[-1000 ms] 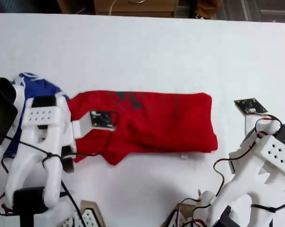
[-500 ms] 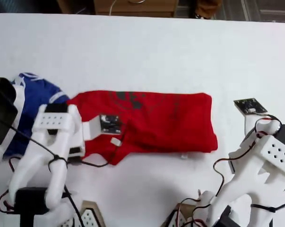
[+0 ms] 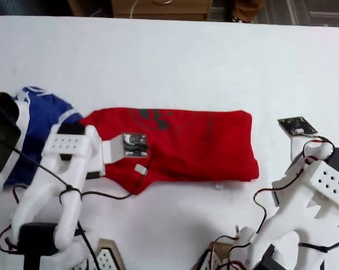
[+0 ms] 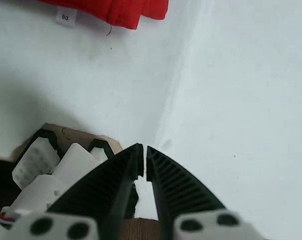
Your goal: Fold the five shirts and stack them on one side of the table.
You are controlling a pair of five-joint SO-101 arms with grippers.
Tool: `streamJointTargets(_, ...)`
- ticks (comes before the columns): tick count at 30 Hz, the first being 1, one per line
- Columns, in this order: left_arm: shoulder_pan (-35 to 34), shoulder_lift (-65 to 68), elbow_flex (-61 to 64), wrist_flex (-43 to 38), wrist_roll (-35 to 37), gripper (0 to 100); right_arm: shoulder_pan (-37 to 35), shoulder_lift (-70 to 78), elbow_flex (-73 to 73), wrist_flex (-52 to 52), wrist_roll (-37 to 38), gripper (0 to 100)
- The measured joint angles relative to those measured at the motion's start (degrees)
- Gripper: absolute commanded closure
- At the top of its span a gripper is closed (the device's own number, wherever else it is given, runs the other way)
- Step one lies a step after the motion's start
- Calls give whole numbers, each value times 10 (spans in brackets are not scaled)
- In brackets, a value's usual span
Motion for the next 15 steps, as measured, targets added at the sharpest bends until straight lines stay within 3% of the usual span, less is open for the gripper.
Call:
streamJointTargets(9,20,18,-141,46,40,974,1,0,0,0,-25,978)
streamJointTargets(15,38,157,-254,41,144,972,0,0,0,0,-31,978)
